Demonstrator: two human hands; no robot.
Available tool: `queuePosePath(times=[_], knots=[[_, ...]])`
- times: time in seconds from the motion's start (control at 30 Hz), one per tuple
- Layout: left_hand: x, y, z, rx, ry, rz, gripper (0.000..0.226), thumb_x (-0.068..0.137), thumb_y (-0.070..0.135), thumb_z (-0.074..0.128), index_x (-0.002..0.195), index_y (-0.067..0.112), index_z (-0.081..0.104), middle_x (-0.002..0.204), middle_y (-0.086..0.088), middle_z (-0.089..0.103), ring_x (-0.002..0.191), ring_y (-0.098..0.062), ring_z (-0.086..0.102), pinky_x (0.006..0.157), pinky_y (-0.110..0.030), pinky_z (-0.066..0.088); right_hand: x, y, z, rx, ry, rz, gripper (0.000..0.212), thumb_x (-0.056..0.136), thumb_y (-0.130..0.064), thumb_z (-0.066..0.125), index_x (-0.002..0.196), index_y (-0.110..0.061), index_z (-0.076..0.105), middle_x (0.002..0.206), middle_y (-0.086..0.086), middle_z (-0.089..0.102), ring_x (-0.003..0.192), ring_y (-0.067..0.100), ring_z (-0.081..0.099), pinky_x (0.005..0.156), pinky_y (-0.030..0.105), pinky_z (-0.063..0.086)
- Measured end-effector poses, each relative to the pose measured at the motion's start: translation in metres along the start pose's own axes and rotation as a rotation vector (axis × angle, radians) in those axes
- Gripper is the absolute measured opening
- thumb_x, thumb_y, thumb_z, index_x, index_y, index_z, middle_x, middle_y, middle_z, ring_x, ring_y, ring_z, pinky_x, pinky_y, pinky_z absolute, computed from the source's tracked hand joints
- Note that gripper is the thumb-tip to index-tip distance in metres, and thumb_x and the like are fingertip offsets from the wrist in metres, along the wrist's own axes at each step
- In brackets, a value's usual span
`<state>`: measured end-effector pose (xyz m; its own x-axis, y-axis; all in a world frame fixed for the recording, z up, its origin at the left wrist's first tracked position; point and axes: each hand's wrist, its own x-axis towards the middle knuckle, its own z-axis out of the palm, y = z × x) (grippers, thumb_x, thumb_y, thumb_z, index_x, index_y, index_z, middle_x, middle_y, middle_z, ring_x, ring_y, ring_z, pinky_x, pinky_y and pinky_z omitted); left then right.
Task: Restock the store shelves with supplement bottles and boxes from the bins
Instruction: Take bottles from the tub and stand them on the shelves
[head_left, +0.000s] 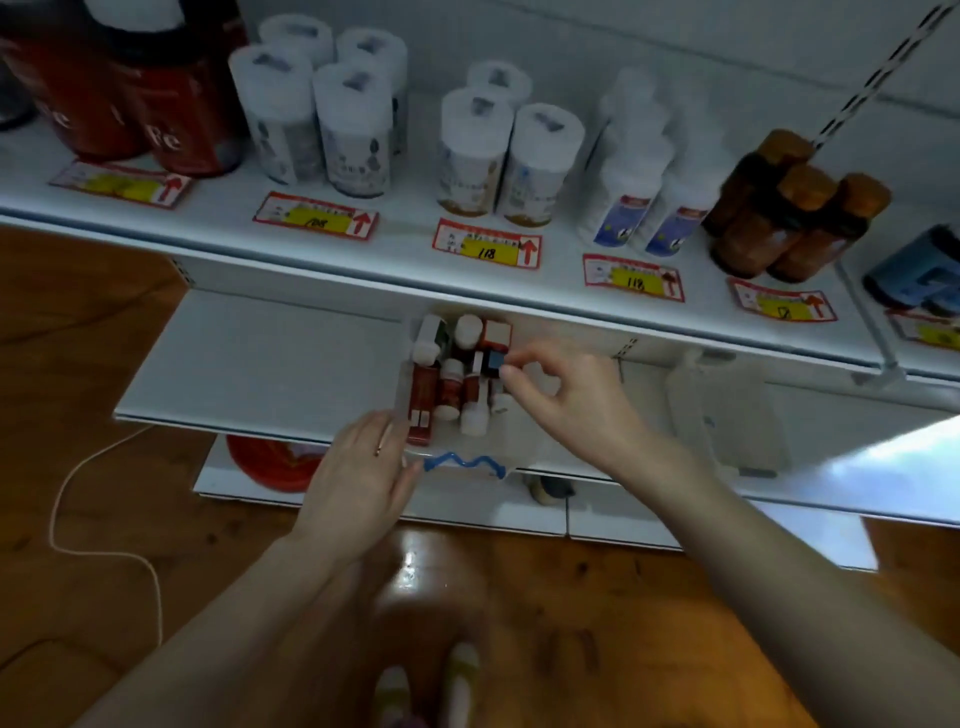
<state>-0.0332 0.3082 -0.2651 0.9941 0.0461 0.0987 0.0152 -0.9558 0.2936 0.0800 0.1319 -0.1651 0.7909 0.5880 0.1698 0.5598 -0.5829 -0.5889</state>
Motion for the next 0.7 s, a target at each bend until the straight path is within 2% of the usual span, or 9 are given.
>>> queuePosePath(times=[0.1, 0.17, 0.23, 0.3, 0.37, 0.43, 0.5, 0.6, 0.7], knots=[[0.017, -0.014, 0.024, -0.003, -0.034, -0.035, 0.052, 0.085, 0.032, 0.039, 0.114, -0.008, 0.058, 0.106, -0.025, 0.063, 0.097, -0.038, 0.062, 0.085, -0.046, 0.05, 0.005, 0.04, 0.048, 0.016, -0.126, 0.165, 0.022, 0.09, -0.022, 0.057, 0.105, -0.007, 0.065, 0.103, 0.009, 0.065, 0.095, 0.019, 0.059, 0.083, 0.03, 0.047], [0.029, -0.02, 0.042, -0.018, -0.051, -0.044, 0.052, 0.084, 0.03, 0.039, 0.115, -0.007, 0.057, 0.106, -0.024, 0.063, 0.096, -0.037, 0.062, 0.083, -0.044, 0.051, 0.012, 0.063, 0.076, 0.048, -0.172, 0.256, 0.022, 0.09, -0.02, 0.057, 0.103, -0.003, 0.063, 0.102, 0.013, 0.065, 0.094, 0.023, 0.06, 0.083, 0.033, 0.046], [0.041, -0.03, 0.063, -0.024, -0.073, -0.068, 0.053, 0.084, 0.031, 0.038, 0.117, -0.007, 0.055, 0.108, -0.024, 0.063, 0.097, -0.037, 0.062, 0.082, -0.044, 0.051, 0.019, 0.085, 0.104, 0.063, -0.196, 0.335, 0.021, 0.09, -0.016, 0.057, 0.099, 0.002, 0.062, 0.098, 0.018, 0.064, 0.092, 0.028, 0.059, 0.077, 0.028, 0.044], [0.054, -0.039, 0.084, -0.017, -0.07, -0.087, 0.057, 0.087, 0.034, 0.037, 0.124, -0.007, 0.051, 0.121, -0.025, 0.057, 0.111, -0.039, 0.056, 0.091, -0.048, 0.046, 0.027, 0.107, 0.132, 0.024, -0.223, 0.384, 0.018, 0.09, -0.017, 0.056, 0.095, -0.001, 0.06, 0.088, 0.012, 0.06, 0.088, 0.027, 0.056, 0.066, 0.015, 0.039], [0.064, -0.048, 0.103, 0.017, -0.123, -0.141, 0.059, 0.095, 0.037, 0.035, 0.141, 0.001, 0.03, 0.147, -0.019, 0.033, 0.136, -0.031, 0.031, 0.109, -0.046, 0.027, 0.035, 0.131, 0.159, 0.002, -0.265, 0.453, 0.013, 0.091, -0.022, 0.054, 0.094, -0.009, 0.055, 0.084, 0.001, 0.053, 0.087, 0.022, 0.05, 0.06, 0.007, 0.034], [0.067, -0.055, 0.122, 0.044, -0.171, -0.183, 0.061, 0.097, 0.04, 0.027, 0.148, 0.011, 0.009, 0.157, -0.006, 0.005, 0.144, -0.02, 0.006, 0.115, -0.041, 0.009, 0.043, 0.151, 0.182, 0.023, -0.331, 0.566, 0.025, 0.092, -0.028, 0.053, 0.109, -0.01, 0.052, 0.104, 0.005, 0.055, 0.1, 0.021, 0.05, 0.059, 0.011, 0.03], [0.066, -0.059, 0.134, 0.069, -0.18, -0.223, 0.061, 0.097, 0.042, 0.019, 0.149, 0.015, 0.001, 0.157, -0.002, -0.007, 0.144, -0.015, -0.004, 0.115, -0.041, 0.0, 0.048, 0.166, 0.2, 0.03, -0.383, 0.63, 0.042, 0.091, -0.031, 0.054, 0.125, -0.008, 0.045, 0.125, 0.008, 0.051, 0.114, 0.021, 0.048, 0.072, 0.015, 0.03], [0.064, -0.063, 0.141, 0.111, -0.172, -0.212, 0.066, 0.093, 0.045, 0.006, 0.148, 0.009, 0.01, 0.157, -0.007, 0.006, 0.144, -0.02, 0.005, 0.114, -0.045, 0.004, 0.054, 0.18, 0.218, 0.014, -0.424, 0.678, 0.052, 0.091, -0.034, 0.054, 0.131, -0.004, 0.038, 0.133, 0.011, 0.046, 0.119, 0.023, 0.046, 0.078, 0.018, 0.03], [0.061, -0.067, 0.145, 0.063, -0.107, -0.161, 0.062, 0.095, 0.038, 0.016, 0.139, -0.001, 0.034, 0.146, -0.018, 0.035, 0.137, -0.029, 0.031, 0.106, -0.052, 0.023, 0.06, 0.187, 0.23, 0.059, -0.476, 0.735, 0.06, 0.088, -0.039, 0.057, 0.132, -0.003, 0.038, 0.131, 0.011, 0.049, 0.117, 0.024, 0.05, 0.088, 0.023, 0.038]])
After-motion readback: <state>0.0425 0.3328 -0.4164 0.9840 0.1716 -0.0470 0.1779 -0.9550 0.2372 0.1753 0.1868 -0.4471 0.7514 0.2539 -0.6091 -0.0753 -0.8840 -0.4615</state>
